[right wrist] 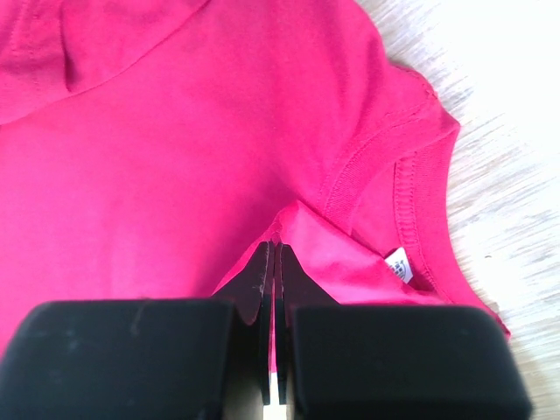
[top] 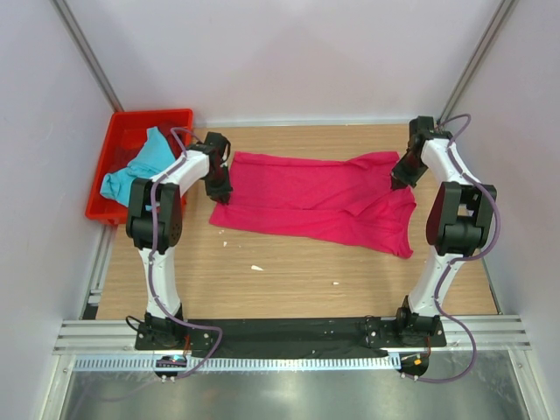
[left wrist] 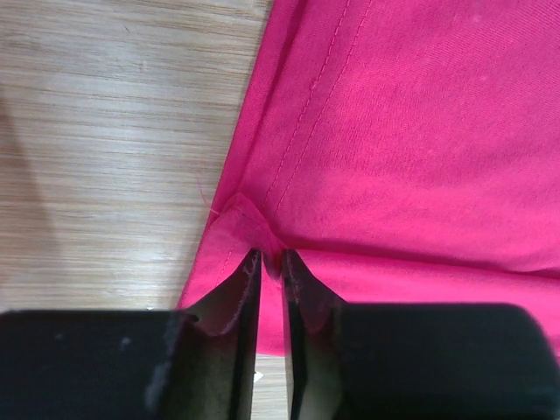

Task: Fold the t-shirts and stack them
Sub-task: Fold the tshirt

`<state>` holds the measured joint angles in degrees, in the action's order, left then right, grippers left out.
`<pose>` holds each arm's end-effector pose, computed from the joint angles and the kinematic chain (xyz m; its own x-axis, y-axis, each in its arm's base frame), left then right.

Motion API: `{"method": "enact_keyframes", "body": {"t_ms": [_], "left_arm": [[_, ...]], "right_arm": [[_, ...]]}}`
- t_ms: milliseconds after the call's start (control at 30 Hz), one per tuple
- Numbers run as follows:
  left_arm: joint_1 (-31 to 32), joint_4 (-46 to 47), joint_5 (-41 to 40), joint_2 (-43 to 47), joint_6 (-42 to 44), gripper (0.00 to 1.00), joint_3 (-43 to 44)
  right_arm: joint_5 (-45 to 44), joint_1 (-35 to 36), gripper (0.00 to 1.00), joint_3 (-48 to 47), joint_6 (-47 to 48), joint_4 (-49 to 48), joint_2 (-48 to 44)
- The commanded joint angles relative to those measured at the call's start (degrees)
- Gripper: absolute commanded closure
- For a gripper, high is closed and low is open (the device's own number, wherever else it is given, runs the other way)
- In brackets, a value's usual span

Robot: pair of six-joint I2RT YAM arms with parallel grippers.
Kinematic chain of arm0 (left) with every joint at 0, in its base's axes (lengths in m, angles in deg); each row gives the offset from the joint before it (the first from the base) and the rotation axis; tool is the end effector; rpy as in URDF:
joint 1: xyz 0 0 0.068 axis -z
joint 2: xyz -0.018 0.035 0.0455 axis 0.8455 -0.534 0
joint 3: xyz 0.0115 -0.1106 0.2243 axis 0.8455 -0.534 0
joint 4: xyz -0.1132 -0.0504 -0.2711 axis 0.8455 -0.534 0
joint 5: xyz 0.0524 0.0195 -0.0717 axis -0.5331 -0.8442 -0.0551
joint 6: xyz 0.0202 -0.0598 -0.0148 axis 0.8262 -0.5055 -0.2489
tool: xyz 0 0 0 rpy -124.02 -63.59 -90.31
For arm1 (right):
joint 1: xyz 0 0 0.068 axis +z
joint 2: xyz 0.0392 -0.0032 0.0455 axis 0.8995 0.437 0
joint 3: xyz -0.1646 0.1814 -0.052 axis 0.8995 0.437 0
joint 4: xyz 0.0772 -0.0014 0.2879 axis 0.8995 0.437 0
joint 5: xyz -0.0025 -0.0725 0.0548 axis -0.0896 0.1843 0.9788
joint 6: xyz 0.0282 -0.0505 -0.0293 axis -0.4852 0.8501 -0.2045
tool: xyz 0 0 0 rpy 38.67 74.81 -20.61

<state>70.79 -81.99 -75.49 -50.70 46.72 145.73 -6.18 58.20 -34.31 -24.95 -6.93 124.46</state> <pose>0.4403 -0.1022 0.1246 -0.9462 -0.2008 -0.2539 -0.1765 0.9775 -0.1153 0.4352 -0.0471 0.1830 -0.7016 0.6536 -0.2838 0.6402 0.7531 0.1516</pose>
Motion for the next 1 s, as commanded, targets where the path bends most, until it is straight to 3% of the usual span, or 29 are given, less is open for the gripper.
{"method": "enact_keyframes", "body": {"t_ms": [0, 133, 267, 367, 700, 833, 967], "left_arm": [[0.12, 0.91, -1.13, 1.55, -0.62, 0.83, 0.59], [0.12, 1.00, -2.27, 2.60, -0.71, 0.71, 0.41], [0.21, 1.87, -3.68, 5.24, -1.24, 0.53, -1.43], [0.39, 2.14, -4.38, 7.79, -1.50, 0.50, -3.19], [1.09, 3.54, -0.34, 14.03, -2.82, 0.67, -10.48], [1.09, 4.60, 3.43, 11.49, -3.26, 0.82, -11.81], [1.09, 4.95, 1.60, 8.50, -2.47, 0.84, -11.81]], "right_arm": [[-2.02, -0.44, 0.99, -0.02, 0.72, 0.18, -3.44], [-2.55, -0.70, 0.99, -0.02, 0.81, 0.53, -3.53], [-2.29, -0.88, 0.99, 0.51, 0.64, 0.44, -3.88], [-1.06, -0.88, 0.99, 0.77, 0.29, 0.35, -4.23], [4.30, -0.44, 0.99, 4.55, -0.33, -0.96, -8.62], [4.13, -0.44, 0.99, 4.47, -0.33, -0.97, -8.71], [3.87, -0.44, 0.99, 2.88, -0.86, -0.70, -8.71]]}}
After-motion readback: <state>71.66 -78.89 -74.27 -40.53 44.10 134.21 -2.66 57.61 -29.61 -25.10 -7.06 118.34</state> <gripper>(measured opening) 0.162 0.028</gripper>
